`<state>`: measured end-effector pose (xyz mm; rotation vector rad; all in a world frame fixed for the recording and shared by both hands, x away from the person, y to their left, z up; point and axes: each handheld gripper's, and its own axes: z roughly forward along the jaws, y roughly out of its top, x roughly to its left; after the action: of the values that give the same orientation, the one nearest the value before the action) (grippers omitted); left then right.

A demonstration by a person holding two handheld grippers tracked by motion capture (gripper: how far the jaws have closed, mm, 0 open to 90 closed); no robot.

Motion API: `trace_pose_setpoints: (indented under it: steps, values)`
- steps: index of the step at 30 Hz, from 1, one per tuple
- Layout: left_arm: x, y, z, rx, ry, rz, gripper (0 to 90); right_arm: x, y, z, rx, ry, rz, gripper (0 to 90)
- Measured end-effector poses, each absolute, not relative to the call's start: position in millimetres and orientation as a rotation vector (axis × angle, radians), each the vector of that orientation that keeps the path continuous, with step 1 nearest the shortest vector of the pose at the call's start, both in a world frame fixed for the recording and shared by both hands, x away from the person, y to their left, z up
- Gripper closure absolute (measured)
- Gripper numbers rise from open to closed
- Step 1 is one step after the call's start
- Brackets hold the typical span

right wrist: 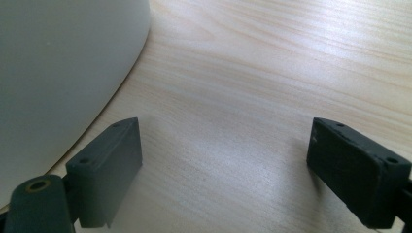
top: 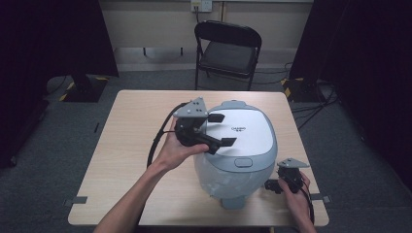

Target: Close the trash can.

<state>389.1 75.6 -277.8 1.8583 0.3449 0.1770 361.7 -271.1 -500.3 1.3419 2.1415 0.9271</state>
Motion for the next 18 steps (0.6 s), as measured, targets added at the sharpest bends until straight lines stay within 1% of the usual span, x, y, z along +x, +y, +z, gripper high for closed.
trace_pose_setpoints:
  steps: [8,12,14,18]
  values:
    - [396,112,-276,1.826,0.436,0.209,19.3,362,-271,-500,1.342,2.141,0.927,11.3]
    - [398,130,-271,1.813,0.473,0.262,18.5,362,-271,-500,1.341,2.141,0.927,11.4]
    - [400,138,-270,1.803,0.481,0.256,18.3,362,-271,-500,1.341,2.142,0.927,11.4]
    - [399,156,-270,1.785,0.506,0.295,18.1,362,-271,-500,1.342,2.141,0.927,11.4]
